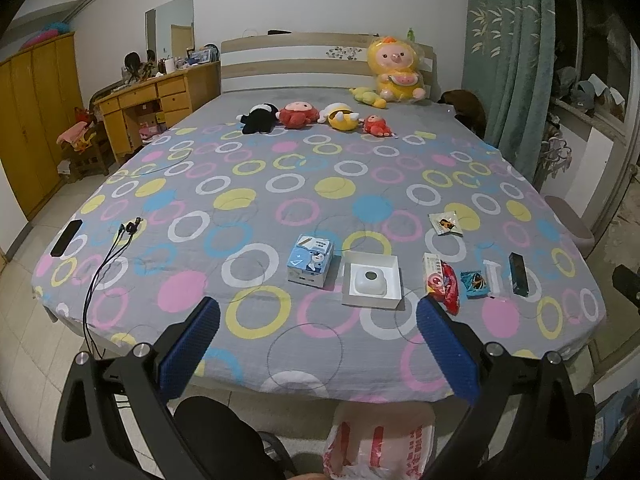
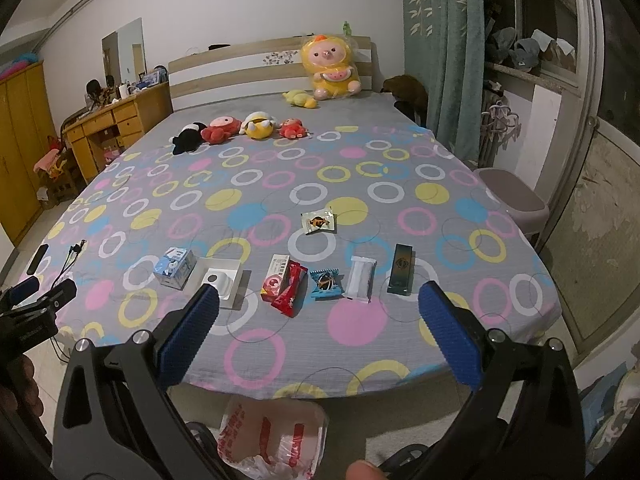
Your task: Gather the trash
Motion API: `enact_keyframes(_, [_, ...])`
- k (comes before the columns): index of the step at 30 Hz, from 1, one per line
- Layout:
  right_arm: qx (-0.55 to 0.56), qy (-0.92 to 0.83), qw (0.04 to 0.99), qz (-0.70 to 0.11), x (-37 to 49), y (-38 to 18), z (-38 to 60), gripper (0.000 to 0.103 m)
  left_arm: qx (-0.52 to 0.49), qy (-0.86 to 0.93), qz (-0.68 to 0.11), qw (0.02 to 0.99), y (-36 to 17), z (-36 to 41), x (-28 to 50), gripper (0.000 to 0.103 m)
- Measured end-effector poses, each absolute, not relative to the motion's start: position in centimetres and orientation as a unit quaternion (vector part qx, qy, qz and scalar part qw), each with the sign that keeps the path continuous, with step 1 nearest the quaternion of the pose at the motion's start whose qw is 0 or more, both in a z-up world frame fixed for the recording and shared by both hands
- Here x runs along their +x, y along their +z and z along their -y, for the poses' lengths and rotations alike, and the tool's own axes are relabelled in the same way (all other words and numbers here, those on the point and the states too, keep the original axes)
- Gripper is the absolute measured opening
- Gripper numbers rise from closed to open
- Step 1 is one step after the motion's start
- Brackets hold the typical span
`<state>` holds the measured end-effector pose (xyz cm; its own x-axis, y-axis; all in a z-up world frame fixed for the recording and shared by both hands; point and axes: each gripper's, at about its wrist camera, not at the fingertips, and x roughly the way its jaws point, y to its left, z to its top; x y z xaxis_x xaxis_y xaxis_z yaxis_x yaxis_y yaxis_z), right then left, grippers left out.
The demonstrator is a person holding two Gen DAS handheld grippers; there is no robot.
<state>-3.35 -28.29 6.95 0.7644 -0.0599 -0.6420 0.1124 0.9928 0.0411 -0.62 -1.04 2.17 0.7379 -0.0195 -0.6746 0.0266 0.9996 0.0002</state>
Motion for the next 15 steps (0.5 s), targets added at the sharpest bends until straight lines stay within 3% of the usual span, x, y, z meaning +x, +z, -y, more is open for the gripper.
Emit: enact_keyframes(15, [0.041,-0.046,0.937,-0.343,-3.33,6.84,28.63,0.098,0.003,-0.018,-0.360,0.933,2.21,1.28,-0.50,0.096])
